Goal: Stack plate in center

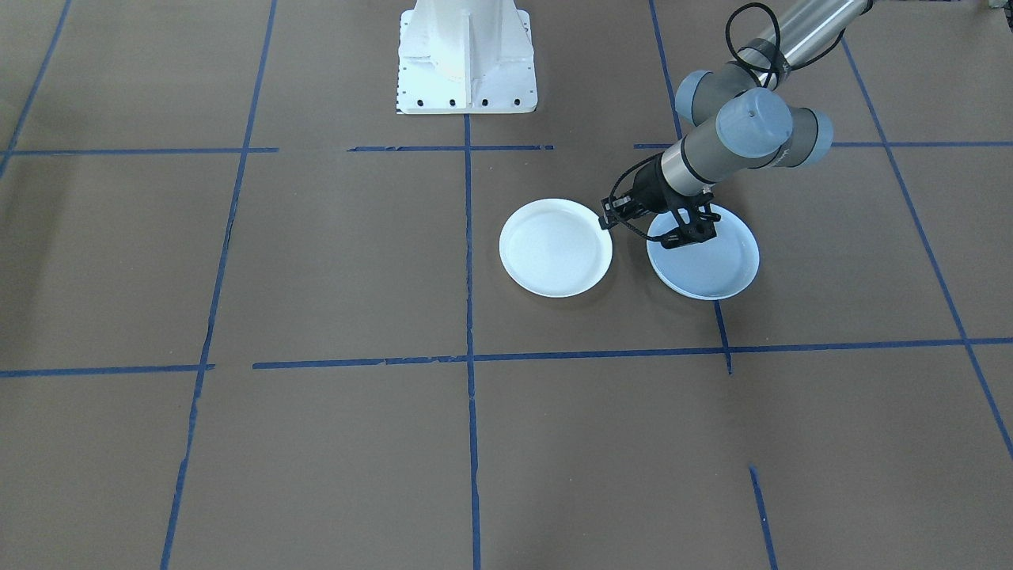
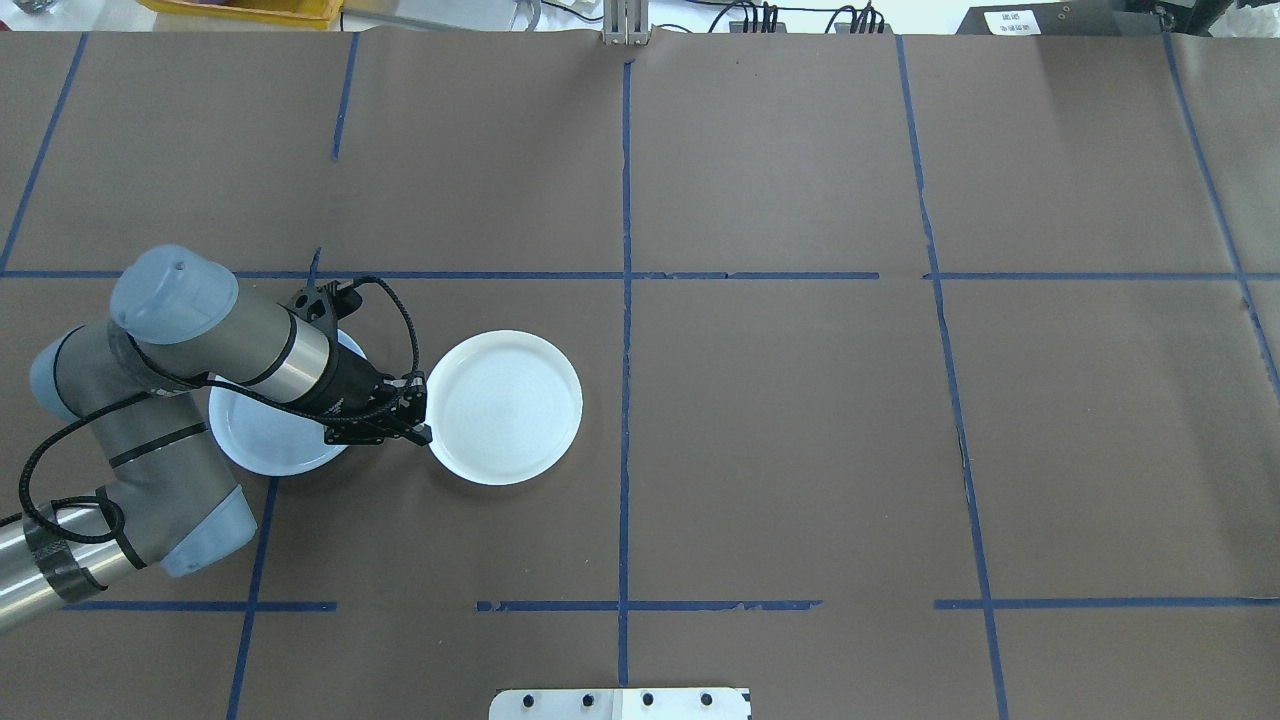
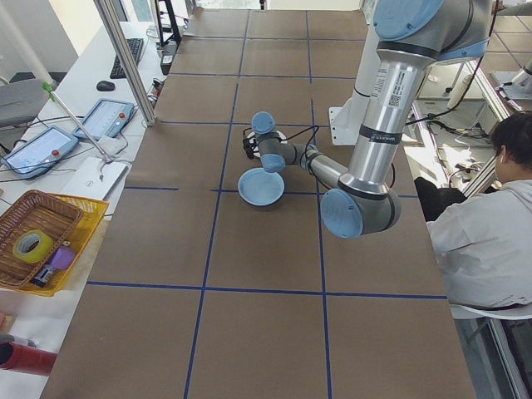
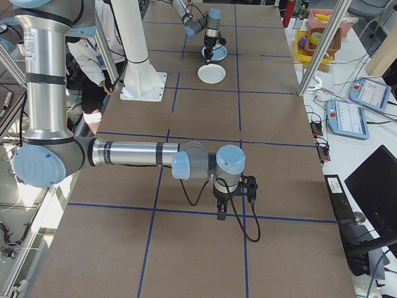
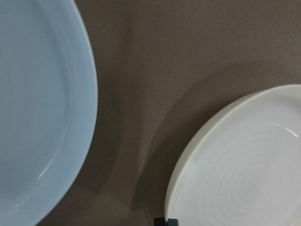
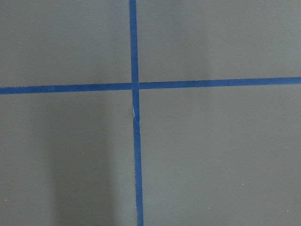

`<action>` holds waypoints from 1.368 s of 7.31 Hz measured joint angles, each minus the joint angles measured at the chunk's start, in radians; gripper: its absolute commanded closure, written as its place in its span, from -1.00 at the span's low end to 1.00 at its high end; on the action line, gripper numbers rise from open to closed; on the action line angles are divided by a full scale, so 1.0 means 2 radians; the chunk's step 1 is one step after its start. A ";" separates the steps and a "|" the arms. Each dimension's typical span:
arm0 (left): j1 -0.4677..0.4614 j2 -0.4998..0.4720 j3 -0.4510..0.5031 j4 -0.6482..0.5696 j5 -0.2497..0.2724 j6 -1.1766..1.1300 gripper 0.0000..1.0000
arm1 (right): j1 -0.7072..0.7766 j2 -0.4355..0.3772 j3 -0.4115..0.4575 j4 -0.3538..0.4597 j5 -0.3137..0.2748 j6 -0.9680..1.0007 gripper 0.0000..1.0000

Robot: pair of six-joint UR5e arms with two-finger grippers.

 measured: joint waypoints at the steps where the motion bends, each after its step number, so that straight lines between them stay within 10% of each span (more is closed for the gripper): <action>1: -0.017 0.001 -0.004 -0.001 -0.027 0.001 1.00 | 0.000 0.000 0.000 0.000 0.000 0.000 -1.00; 6: -0.160 0.073 -0.005 -0.025 -0.167 0.165 1.00 | 0.000 0.000 0.000 0.000 -0.001 0.000 -1.00; 10: -0.183 0.118 0.039 -0.026 -0.174 0.270 1.00 | 0.000 0.000 0.000 0.000 0.000 0.000 -1.00</action>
